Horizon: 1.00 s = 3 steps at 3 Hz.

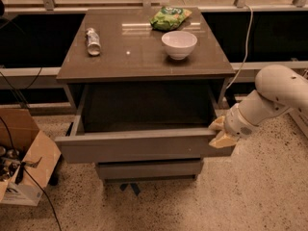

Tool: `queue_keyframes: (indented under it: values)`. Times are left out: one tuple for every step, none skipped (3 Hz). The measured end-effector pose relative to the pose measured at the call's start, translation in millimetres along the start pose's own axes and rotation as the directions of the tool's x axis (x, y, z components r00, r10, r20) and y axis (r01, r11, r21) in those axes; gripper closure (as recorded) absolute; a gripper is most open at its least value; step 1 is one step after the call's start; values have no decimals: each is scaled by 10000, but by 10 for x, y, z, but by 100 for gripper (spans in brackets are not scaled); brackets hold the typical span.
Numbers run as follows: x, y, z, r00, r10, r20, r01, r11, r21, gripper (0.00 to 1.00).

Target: Open top drawer

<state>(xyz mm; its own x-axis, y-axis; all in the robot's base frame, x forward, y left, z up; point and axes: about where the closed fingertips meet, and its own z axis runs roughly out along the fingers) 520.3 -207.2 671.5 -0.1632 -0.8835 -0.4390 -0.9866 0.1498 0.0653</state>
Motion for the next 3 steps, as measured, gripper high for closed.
queue_keyframes:
  values:
    - [-26, 4, -54, 10000, 0, 0, 0, 10000, 0, 96]
    - [-42, 6, -85, 10000, 0, 0, 0, 10000, -1, 0]
    - [-42, 6, -85, 10000, 0, 0, 0, 10000, -1, 0]
